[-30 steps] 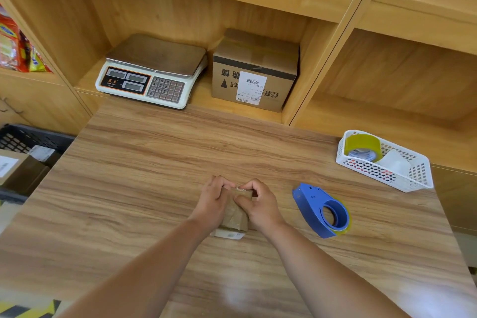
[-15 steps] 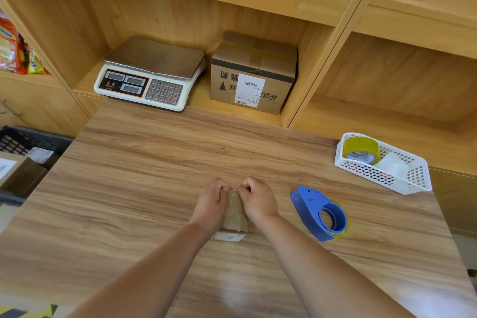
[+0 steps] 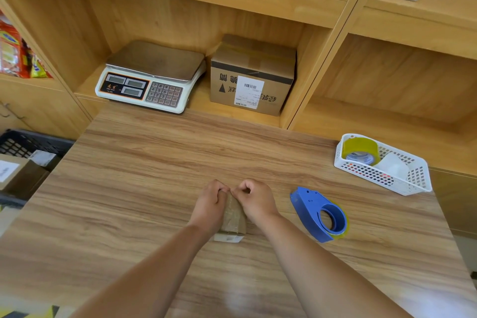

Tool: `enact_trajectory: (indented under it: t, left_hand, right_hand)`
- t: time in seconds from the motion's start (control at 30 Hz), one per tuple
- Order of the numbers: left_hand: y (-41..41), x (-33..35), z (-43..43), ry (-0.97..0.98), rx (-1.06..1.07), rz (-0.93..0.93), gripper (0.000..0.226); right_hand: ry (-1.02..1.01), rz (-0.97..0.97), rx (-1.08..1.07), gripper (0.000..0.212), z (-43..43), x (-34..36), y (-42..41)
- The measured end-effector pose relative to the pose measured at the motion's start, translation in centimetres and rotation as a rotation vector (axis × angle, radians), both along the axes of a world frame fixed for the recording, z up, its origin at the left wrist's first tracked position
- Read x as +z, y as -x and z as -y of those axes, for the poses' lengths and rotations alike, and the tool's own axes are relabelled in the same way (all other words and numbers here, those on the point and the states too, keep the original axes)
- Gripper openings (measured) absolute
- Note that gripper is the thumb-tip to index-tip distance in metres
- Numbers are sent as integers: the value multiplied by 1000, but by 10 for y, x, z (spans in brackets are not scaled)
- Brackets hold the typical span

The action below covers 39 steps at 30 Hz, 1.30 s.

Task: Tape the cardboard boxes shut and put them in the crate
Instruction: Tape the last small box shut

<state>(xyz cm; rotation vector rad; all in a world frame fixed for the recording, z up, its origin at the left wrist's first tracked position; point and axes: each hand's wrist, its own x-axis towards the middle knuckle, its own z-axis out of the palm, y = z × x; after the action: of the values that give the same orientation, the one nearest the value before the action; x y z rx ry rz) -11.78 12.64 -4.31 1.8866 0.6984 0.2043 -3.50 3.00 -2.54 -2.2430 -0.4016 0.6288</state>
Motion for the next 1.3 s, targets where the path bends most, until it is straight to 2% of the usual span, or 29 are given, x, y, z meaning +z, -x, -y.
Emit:
enact_trajectory:
  t: [0.1, 0.4, 0.63, 0.77, 0.87, 1.1, 1.3]
  left_hand:
    - [1, -1, 2, -10, 11, -6, 18]
    - [5, -3, 3, 20, 35, 24, 21]
    - [6, 0, 3, 108, 34, 12, 27]
    - [6, 1, 5, 140, 58, 39, 25]
    - [6, 2, 6, 148, 68, 38, 24]
    - [7, 3, 5, 175, 75, 5, 25]
    - [8, 5, 0, 210, 3, 21, 18]
  right_hand:
    - [-18, -20, -26, 22, 2, 1, -2]
    - [-209, -253, -163, 26, 14, 2, 3]
    - [-36, -117, -33, 21, 3, 2, 8]
    - [-22, -33, 53, 27, 8, -3, 10]
    - [-38, -54, 135, 36, 16, -4, 10]
    - [-131, -220, 291, 85, 35, -5, 15]
    - [-204, -234, 224, 80, 36, -6, 18]
